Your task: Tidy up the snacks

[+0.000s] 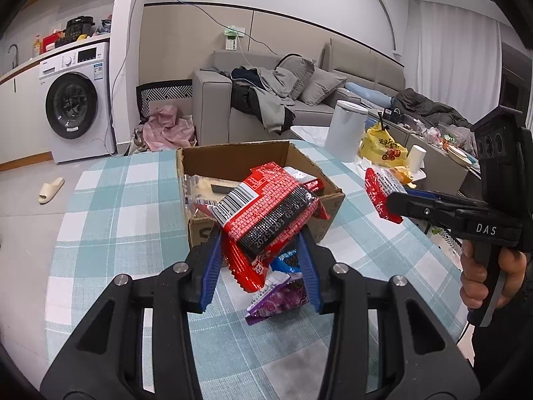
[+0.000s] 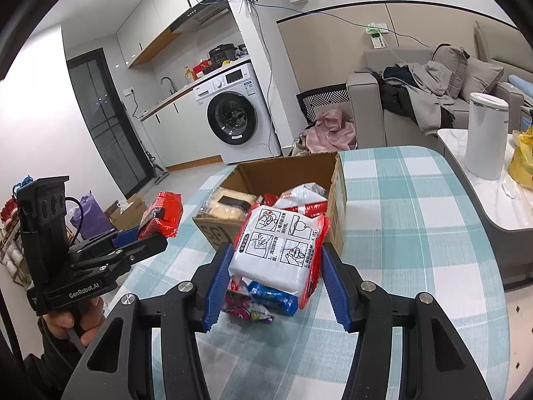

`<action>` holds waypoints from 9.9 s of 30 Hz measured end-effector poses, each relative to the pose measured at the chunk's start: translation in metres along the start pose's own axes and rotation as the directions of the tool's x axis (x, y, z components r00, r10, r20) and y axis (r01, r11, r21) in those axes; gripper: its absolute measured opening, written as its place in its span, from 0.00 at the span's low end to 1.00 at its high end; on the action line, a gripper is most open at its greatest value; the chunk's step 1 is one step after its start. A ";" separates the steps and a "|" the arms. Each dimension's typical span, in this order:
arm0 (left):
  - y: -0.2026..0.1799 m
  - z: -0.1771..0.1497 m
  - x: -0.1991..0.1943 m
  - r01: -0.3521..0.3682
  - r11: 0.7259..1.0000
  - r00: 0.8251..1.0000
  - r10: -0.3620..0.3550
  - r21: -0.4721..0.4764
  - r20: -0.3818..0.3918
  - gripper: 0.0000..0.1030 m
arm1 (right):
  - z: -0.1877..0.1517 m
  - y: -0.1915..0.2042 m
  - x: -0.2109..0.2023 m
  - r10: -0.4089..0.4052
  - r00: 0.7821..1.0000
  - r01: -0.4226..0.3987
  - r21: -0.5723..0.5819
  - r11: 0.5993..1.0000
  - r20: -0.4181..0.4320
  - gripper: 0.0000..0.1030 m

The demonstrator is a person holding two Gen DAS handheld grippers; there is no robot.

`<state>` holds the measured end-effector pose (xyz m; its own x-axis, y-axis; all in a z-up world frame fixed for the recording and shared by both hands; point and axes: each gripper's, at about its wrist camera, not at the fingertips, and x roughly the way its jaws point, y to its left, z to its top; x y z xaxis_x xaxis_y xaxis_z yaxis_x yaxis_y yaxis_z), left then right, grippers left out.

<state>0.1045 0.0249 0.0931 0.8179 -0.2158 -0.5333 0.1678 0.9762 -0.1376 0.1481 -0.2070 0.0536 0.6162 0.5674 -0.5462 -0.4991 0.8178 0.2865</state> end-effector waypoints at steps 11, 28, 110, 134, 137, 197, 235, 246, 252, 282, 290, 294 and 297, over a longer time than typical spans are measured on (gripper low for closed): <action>0.002 0.019 0.007 -0.001 1.000 1.000 0.001 0.000 0.014 0.38 | 0.019 0.003 0.006 0.002 1.000 -0.002 0.001 1.000 0.018 0.52; 0.015 0.049 0.039 -0.031 1.000 0.999 0.031 0.003 0.029 0.38 | 0.049 0.003 0.030 -0.015 1.000 0.015 0.002 1.000 0.019 0.52; 0.035 -0.004 0.057 -0.154 0.988 0.988 0.153 -0.028 -0.036 0.99 | 0.013 -0.003 0.075 -0.088 0.993 0.086 -0.032 0.996 -0.072 0.99; 0.012 -0.046 0.082 -0.078 0.997 0.982 0.078 0.005 -0.175 0.99 | -0.025 -0.023 0.094 -0.160 0.962 0.157 -0.033 0.987 -0.223 1.00; 0.011 -0.050 0.090 -0.092 0.996 0.976 0.089 -0.003 -0.200 0.99 | -0.029 -0.026 0.101 -0.169 0.953 0.164 -0.040 0.986 -0.250 1.00; 0.060 -0.079 0.156 -0.173 0.984 0.926 0.173 0.030 -0.335 0.92 | -0.064 0.016 0.164 -0.144 0.944 0.118 -0.106 0.987 -0.295 0.62; 0.049 -0.065 0.116 -0.082 0.995 0.977 0.068 -0.059 -0.202 0.58 | -0.043 0.008 0.115 -0.048 0.975 0.035 -0.067 0.997 -0.215 0.43; 0.041 -0.051 0.087 -0.075 0.995 0.988 0.065 -0.065 -0.143 0.58 | -0.032 0.011 0.089 -0.017 0.989 0.006 -0.075 0.997 -0.149 0.43; 0.039 -0.043 0.071 -0.074 0.995 0.992 0.066 -0.065 -0.109 0.58 | -0.024 0.014 0.073 -0.004 0.994 -0.005 -0.083 0.997 -0.111 0.43; 0.034 0.028 0.054 -0.080 0.996 0.997 0.080 -0.045 -0.011 0.58 | 0.030 0.024 0.037 -0.043 0.999 0.044 -0.093 0.995 0.014 0.43; 0.039 0.052 0.055 -0.097 0.994 0.995 0.098 -0.043 0.023 0.58 | 0.049 0.028 0.042 -0.061 0.998 0.063 -0.096 0.993 0.022 0.43; 0.042 0.065 0.059 -0.105 0.993 0.994 0.106 -0.051 0.029 0.58 | 0.057 0.029 0.046 -0.052 0.998 0.053 -0.087 0.995 0.018 0.43; 0.045 0.071 0.065 -0.112 0.993 0.993 0.113 -0.049 0.025 0.58 | 0.065 0.030 0.053 -0.055 0.998 0.056 -0.083 0.995 0.013 0.43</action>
<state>0.2042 0.0566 0.1116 0.8451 -0.1033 -0.5246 0.0479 0.9918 -0.1181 0.2056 -0.1464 0.0841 0.6507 0.5229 -0.5506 -0.5128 0.8374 0.1893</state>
